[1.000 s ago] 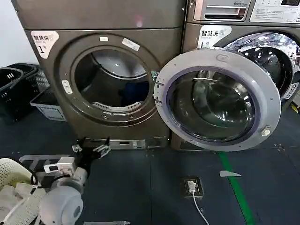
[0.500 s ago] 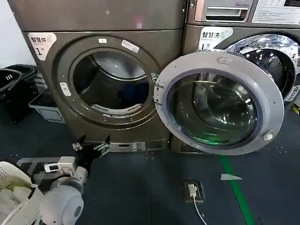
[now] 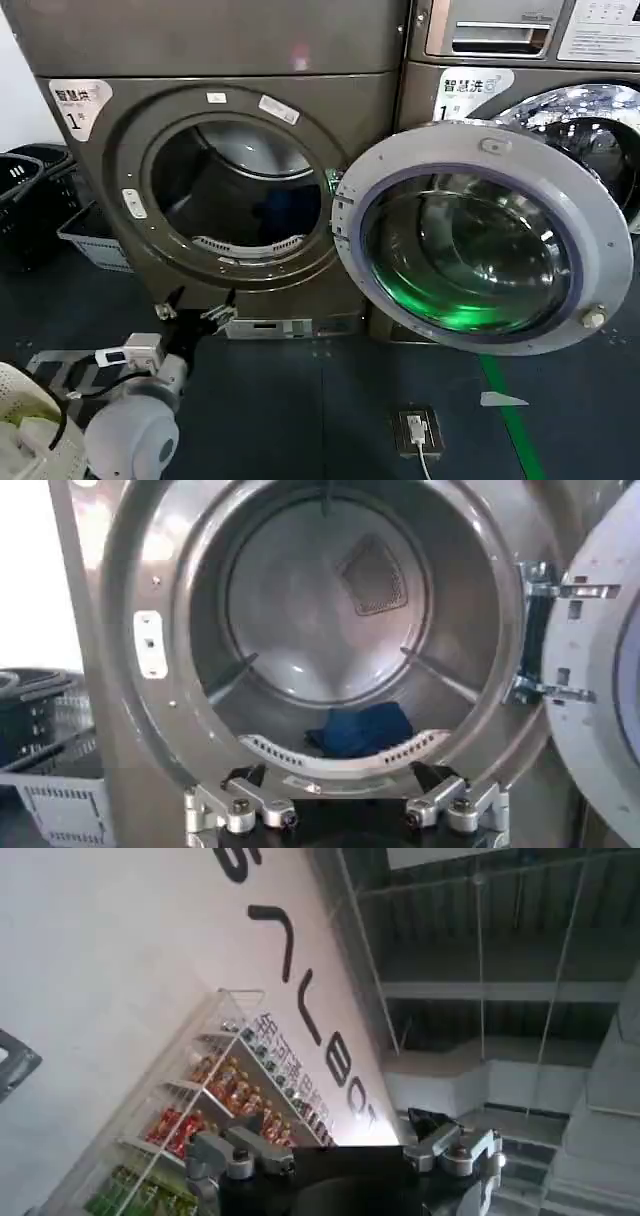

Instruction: Grasp the clothes from the dryer.

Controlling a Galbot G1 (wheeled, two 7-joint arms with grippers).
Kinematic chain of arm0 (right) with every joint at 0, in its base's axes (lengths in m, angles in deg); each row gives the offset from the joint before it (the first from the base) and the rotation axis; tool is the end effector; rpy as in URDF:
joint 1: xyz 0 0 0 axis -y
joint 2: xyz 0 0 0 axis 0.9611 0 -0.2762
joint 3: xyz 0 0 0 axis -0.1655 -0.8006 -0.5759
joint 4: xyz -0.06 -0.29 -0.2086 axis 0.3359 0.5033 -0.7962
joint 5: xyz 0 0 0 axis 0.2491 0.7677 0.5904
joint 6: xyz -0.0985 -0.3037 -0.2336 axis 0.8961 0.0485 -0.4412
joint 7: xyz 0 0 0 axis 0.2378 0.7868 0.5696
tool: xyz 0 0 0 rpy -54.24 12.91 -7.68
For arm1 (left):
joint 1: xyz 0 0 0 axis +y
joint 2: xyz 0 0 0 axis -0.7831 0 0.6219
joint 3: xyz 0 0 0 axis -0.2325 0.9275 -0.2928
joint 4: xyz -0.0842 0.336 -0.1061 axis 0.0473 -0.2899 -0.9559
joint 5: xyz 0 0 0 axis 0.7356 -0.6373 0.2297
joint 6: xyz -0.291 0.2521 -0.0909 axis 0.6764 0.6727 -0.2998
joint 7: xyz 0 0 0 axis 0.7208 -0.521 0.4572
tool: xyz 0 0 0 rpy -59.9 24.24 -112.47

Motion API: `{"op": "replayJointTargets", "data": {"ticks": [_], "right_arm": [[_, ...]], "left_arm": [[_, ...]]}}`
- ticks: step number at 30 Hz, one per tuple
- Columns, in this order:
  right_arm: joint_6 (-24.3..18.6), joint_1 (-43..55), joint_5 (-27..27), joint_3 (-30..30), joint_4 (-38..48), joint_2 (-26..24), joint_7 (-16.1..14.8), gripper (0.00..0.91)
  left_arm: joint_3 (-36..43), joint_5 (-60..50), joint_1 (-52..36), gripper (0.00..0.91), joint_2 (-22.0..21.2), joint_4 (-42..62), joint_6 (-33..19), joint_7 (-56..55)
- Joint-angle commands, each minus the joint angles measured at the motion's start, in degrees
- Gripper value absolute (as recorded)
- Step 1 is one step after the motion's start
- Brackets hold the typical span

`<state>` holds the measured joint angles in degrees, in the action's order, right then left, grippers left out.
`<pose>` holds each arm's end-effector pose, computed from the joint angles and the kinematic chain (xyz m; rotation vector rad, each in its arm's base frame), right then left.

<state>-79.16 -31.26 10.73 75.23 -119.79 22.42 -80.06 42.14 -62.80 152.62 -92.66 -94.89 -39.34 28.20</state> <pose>-0.0721 -0.3949 0.0855 1.3064 2.2499 -0.9546 0.2802 0.0226 -0.1699 -0.0263 -2.9522 -0.0780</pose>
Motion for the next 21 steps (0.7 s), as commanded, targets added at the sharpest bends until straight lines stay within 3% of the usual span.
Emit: {"op": "replayJointTargets", "data": {"ticks": [1,21], "right_arm": [[-0.1,0.0,0.0,0.0,0.0,0.0,0.0,0.907],[-0.3,-0.7,-0.8,0.8,-0.3,0.1,-0.1,0.907]], "left_arm": [[0.0,0.0,0.0,0.907,0.0,-0.1,0.0,0.1],[-0.1,0.0,-0.1,0.907,0.3,0.0,0.0,0.3]]}}
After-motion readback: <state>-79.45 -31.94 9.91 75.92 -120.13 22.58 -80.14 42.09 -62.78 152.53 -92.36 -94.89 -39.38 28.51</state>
